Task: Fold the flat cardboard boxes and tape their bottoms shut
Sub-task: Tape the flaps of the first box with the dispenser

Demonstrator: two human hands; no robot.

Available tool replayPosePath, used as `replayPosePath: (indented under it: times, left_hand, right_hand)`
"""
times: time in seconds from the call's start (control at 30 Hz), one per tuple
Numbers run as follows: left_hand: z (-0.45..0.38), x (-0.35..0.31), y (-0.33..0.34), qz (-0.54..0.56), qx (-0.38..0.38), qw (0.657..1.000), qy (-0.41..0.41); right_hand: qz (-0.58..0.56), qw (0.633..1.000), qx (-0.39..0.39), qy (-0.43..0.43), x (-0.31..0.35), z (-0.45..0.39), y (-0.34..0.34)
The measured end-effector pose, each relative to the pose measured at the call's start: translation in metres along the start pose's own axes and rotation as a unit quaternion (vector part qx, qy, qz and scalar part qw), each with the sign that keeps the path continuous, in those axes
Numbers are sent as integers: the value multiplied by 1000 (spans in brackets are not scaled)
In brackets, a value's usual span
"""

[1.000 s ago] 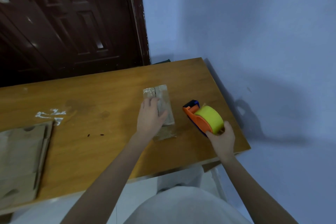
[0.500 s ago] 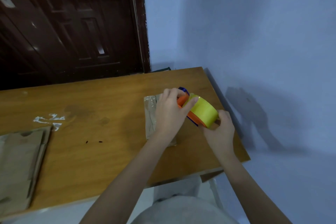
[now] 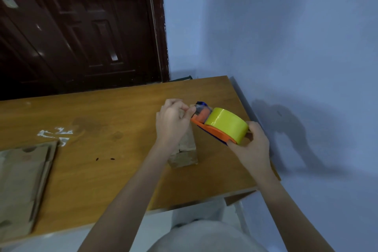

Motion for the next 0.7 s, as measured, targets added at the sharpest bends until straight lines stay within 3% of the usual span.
replayPosePath:
  times: [0.2,0.37,0.7]
  left_hand:
    - [-3,11,-9,9,32,999,-22]
    - [7,22,-12,106,68,989,-71]
    - [8,40,-38,64,46,995,-57]
  right_hand:
    - [-22,999,41,23,9,0,-11]
    - [-54,998,45,0,28,-4,-19]
    - [-57,989,135,-30,41,-9,-27]
Point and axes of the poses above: each hand's wrist, its own z-axis away from the middle knuckle, its own y-axis out of the palm, x = y × z, the point moved 2 cm from there along -z, towards the middle knuckle, and after that the axes turned 7 degrees about -z, right-handed, at the moved point
